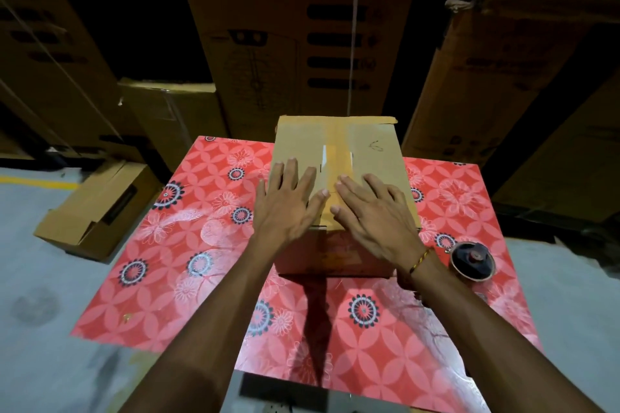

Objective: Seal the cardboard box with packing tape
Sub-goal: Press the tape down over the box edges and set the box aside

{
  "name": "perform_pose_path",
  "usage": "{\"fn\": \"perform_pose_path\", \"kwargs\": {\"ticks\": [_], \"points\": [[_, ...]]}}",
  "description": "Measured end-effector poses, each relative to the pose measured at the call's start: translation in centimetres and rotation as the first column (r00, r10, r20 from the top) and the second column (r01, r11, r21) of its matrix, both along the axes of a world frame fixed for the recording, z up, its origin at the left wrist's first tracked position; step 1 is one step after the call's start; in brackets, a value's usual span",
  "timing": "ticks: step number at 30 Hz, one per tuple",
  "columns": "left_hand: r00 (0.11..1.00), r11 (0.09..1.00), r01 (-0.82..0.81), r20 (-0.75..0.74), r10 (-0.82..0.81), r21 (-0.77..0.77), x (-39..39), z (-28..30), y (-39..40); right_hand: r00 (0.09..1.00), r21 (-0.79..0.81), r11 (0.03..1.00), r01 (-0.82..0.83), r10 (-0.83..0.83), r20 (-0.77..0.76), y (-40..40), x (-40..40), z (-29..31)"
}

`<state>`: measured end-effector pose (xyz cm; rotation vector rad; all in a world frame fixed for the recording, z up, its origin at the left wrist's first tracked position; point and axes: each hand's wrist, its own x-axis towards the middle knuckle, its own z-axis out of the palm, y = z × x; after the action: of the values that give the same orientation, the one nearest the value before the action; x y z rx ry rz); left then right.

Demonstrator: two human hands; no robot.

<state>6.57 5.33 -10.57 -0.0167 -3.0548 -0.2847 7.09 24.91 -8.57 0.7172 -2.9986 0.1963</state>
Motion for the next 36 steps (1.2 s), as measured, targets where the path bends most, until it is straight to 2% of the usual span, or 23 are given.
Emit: {"fn": "perform_pose_path", "kwargs": {"ticks": [5,9,11,17,28,33,36], "points": [[0.999,0.999,-0.03,0.03,0.029,0.042,-0.3,0.0,0.3,1.0,0.05,0.999,0.01,-0.011,0.02,-0.1,-0.1,-0.3],[0.998,0.997,-0.045,0.046,0.042,0.063,-0.7,0.2,0.3,0.988,0.09,0.984,-0.152,0.151,0.009,0.5,2.4,-0.5],[0.999,0.997,-0.04,0.032,0.038,0.071,-0.6,0.1,0.2,0.983,0.073,0.981,-0.181,0.179,0.023,0.5,3.1,-0.5],[1.0,0.998,-0.028,0.003,0.028,0.064,-0.5,-0.2,0.2,0.989,0.003,0.992,-0.127,0.126,0.077,-1.5,0.7,0.1],[0.998,0.998,-0.039,0.055,0.036,0.052,-0.3,0.3,0.4,0.988,0.07,0.994,-0.08,0.07,0.141,-0.1,-2.4,0.1],[0.998,0.997,-0.053,0.049,0.05,0.058,-0.2,0.2,0.4,0.993,0.071,0.991,-0.116,0.113,0.041,0.3,-0.9,-0.2],[0.999,0.998,-0.047,0.029,0.045,0.048,-0.3,0.2,0.6,0.998,0.077,0.996,-0.055,0.058,-0.035,0.4,0.8,-1.0]]}}
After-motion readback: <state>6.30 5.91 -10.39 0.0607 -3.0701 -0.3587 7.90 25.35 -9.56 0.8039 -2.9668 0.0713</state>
